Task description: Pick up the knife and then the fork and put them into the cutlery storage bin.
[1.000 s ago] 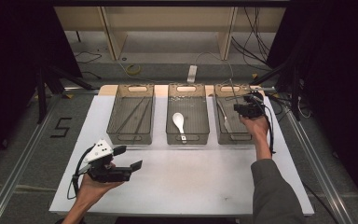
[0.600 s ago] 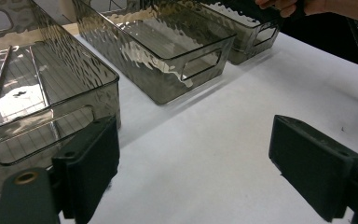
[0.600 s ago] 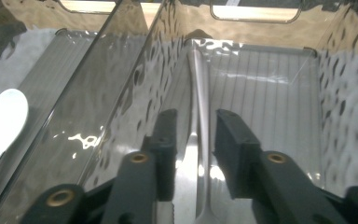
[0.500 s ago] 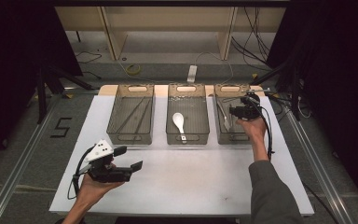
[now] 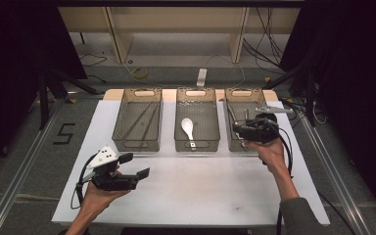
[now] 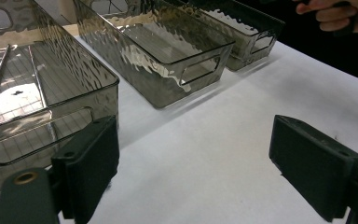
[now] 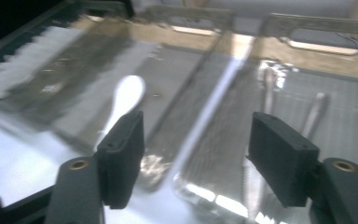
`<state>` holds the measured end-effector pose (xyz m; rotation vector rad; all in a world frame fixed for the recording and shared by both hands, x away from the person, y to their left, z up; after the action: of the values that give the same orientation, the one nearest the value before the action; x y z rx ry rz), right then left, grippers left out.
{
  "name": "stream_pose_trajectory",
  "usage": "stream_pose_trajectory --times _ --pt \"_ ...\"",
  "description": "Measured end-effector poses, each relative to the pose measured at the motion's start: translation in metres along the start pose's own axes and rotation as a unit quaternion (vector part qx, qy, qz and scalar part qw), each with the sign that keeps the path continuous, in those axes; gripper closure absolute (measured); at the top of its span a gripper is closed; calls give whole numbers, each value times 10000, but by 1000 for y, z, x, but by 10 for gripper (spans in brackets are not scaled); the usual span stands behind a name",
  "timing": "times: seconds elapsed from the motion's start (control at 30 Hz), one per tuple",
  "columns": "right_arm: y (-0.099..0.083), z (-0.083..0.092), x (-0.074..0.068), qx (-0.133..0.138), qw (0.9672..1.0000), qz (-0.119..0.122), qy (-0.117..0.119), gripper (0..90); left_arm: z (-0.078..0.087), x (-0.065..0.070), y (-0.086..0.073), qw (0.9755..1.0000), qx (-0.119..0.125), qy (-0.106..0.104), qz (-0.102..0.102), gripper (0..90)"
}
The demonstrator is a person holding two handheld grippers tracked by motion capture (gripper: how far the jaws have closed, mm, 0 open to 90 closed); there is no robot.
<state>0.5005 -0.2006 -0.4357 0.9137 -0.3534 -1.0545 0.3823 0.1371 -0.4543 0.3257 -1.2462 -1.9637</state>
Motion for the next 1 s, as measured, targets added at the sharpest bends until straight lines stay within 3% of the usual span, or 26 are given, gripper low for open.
stream_pose_trajectory --times 0.27,0.47,0.6,1.0 --pt "-21 20 -39 341 9987 215 318 300 0 1 0 10000 -11 -37 20 151" --pt "-39 30 -60 435 9969 379 540 279 0 2 0 10000 -19 -75 35 151" --pt "-49 38 -68 491 9957 489 618 258 0 2 0 9999 -3 -90 55 151" --pt "-78 56 -74 709 9945 430 647 227 0 3 0 9999 12 -138 45 151"
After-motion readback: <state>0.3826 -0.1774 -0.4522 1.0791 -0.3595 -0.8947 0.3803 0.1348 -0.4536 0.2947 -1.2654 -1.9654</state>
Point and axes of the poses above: each handheld gripper's, and its own axes: z roughly backward along the jaws, y roughly out of its top, x roughly to its right, the point moved 9 cm from there along -z, roughly forward along the jaws, and after that the axes turned 4 degrees about -x, right-handed, at the moved point
